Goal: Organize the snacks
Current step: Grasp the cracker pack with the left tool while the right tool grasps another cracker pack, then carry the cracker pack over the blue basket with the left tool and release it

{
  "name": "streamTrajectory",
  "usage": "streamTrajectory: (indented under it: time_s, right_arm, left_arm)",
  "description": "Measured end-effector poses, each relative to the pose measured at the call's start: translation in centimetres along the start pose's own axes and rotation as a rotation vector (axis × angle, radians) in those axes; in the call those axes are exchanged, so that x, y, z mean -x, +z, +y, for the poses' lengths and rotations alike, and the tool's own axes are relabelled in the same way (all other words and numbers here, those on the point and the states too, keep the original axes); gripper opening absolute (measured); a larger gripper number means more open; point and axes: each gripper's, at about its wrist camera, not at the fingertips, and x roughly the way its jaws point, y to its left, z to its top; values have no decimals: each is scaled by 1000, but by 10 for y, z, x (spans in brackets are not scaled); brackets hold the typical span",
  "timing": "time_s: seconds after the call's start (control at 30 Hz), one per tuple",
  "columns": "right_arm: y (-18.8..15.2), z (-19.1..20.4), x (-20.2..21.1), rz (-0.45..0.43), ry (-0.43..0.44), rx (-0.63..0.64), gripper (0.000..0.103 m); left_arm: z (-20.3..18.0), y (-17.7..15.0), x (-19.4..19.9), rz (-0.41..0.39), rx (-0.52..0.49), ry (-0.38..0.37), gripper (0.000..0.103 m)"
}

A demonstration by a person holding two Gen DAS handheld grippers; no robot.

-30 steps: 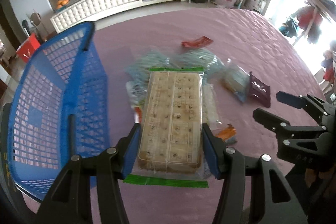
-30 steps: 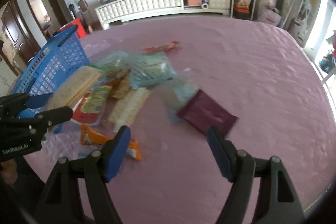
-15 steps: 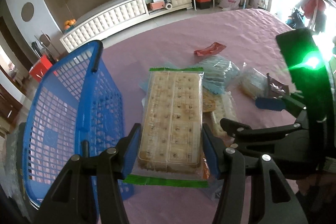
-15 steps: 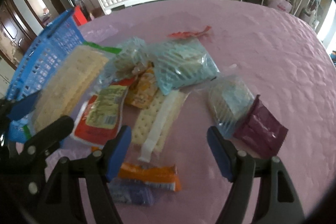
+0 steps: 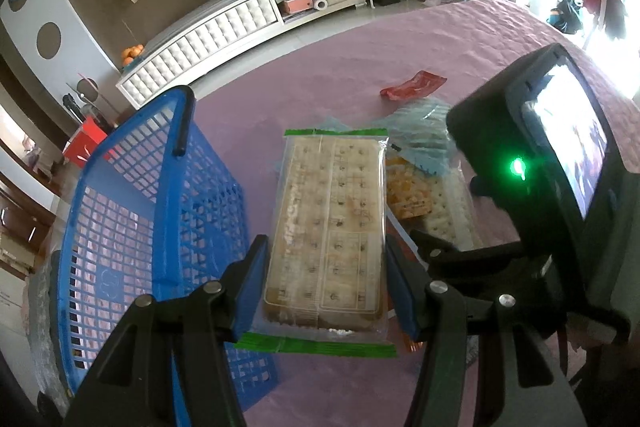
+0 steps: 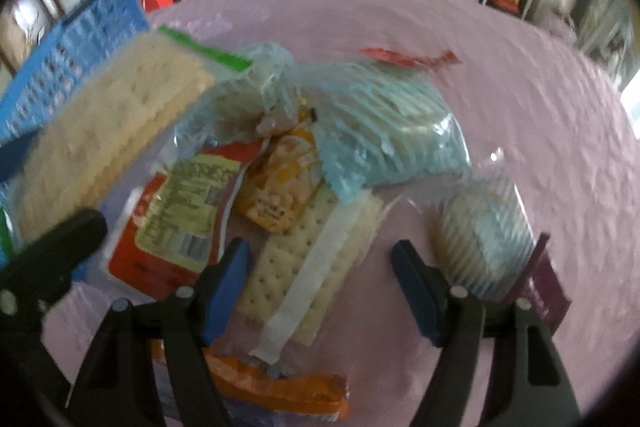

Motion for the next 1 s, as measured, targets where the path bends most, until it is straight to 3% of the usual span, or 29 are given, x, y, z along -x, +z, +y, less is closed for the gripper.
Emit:
streamTrajectory:
  time_s: [0.03, 0.1, 0.27, 0.47, 1.0]
  right_arm:
    - [-2, 2, 2, -8, 5, 11, 60]
    - [-8, -1, 7, -20, 22, -3, 58]
    - [-22, -13, 20, -63, 92, -76, 56]
    - [-33, -21, 56, -114, 99, -82, 56]
    - [-33, 23, 187, -362, 113, -4, 55]
  left_arm:
    - [0, 0, 0, 0, 0, 1, 53]
    - [-3, -2, 3, 1, 6, 1, 53]
    - [1, -5, 9, 1, 34, -14, 53]
    - [2, -9, 26, -24, 45, -24, 53]
    - [34, -30, 145, -220, 115, -76, 53]
